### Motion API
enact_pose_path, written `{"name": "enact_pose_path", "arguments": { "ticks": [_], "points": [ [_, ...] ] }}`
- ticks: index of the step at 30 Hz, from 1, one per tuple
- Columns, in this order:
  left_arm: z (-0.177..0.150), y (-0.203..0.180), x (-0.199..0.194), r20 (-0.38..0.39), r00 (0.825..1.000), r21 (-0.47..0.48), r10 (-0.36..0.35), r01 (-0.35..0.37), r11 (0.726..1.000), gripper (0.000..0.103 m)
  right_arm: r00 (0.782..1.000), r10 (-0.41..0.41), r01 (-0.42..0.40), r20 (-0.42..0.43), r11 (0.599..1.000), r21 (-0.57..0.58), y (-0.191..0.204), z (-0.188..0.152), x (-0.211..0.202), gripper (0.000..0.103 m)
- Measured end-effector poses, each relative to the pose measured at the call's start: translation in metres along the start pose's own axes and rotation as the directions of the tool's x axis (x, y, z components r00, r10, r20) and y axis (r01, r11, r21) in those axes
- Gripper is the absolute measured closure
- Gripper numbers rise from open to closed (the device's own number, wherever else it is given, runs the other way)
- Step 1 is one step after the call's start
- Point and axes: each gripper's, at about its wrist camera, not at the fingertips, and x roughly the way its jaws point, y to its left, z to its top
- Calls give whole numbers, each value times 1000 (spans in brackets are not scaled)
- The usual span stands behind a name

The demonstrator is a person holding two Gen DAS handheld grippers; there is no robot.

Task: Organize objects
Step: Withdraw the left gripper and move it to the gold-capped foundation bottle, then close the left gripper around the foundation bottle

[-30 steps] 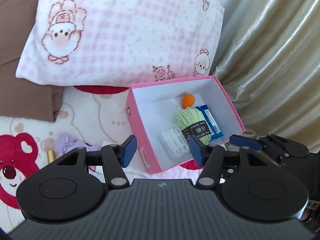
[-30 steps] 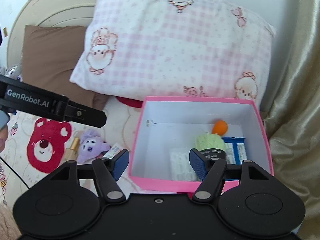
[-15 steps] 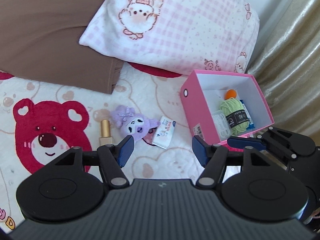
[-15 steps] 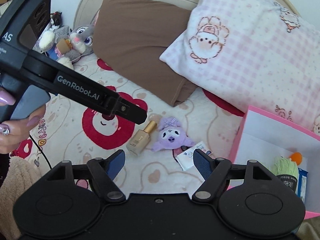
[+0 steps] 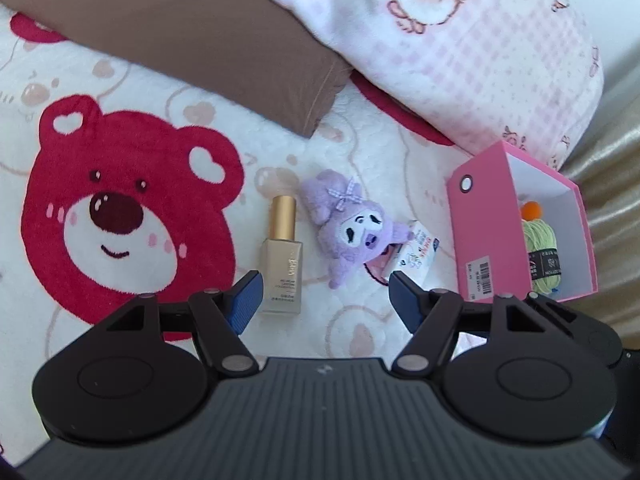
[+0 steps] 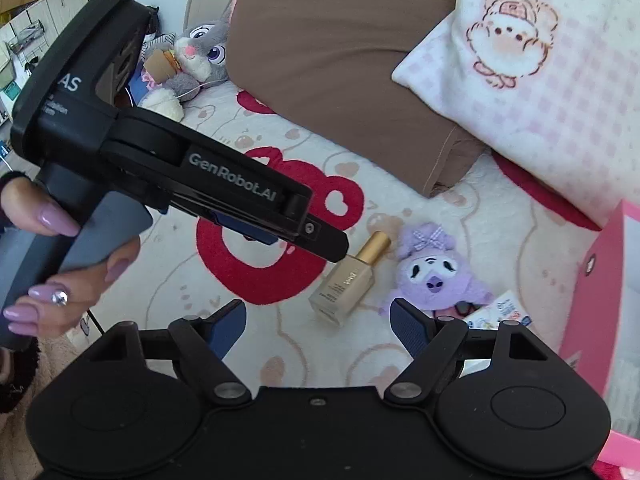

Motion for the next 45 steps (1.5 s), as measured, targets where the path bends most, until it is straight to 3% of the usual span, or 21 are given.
{"name": "enact_pose_path", "arguments": {
  "ticks": [7,12,15,18,19,21,27,32,36,40,45],
  "points": [
    [-11,30,34,-7,1000,2,8,-8,1000,37,999,-12,11,-44,999,-37,7,-9,60,21],
    [-16,52,51,-10,1000,-42,-30,29,999,39,999,-20,20,-43,1000,-19,6,-18,89,23],
    [-15,58,59,8,999,-45,-49,49,998,49,999,-29,29,-19,1000,-1,5,-23,102,23],
    [-13,62,70,-10,993,-86,-119,118,989,63,995,-104,104,-8,995,-4,6,-25,115,23],
    [-13,61,74,-20,991,-89,-132,130,988,71,993,-118,118,-3,993,1,5,-25,118,26],
    [-14,60,78,-23,992,-72,-122,120,990,75,993,-121,121,-11,992,34,0,-25,124,32],
    [-15,66,78,-25,985,-114,-172,168,979,77,992,-120,117,42,990,81,-9,-31,123,50],
    [-21,64,72,-46,980,-119,-196,189,975,77,988,-153,150,32,985,80,2,-38,115,56],
    [-26,53,70,-61,990,-25,-128,127,992,70,981,-196,196,-2,980,31,15,-48,99,62],
    [-32,58,79,-110,979,-87,-175,165,982,66,981,-191,192,-38,981,41,15,-57,90,64],
    [-34,60,88,-98,975,-144,-199,184,972,62,979,-201,203,-43,979,38,18,-58,90,63]
  ]
}}
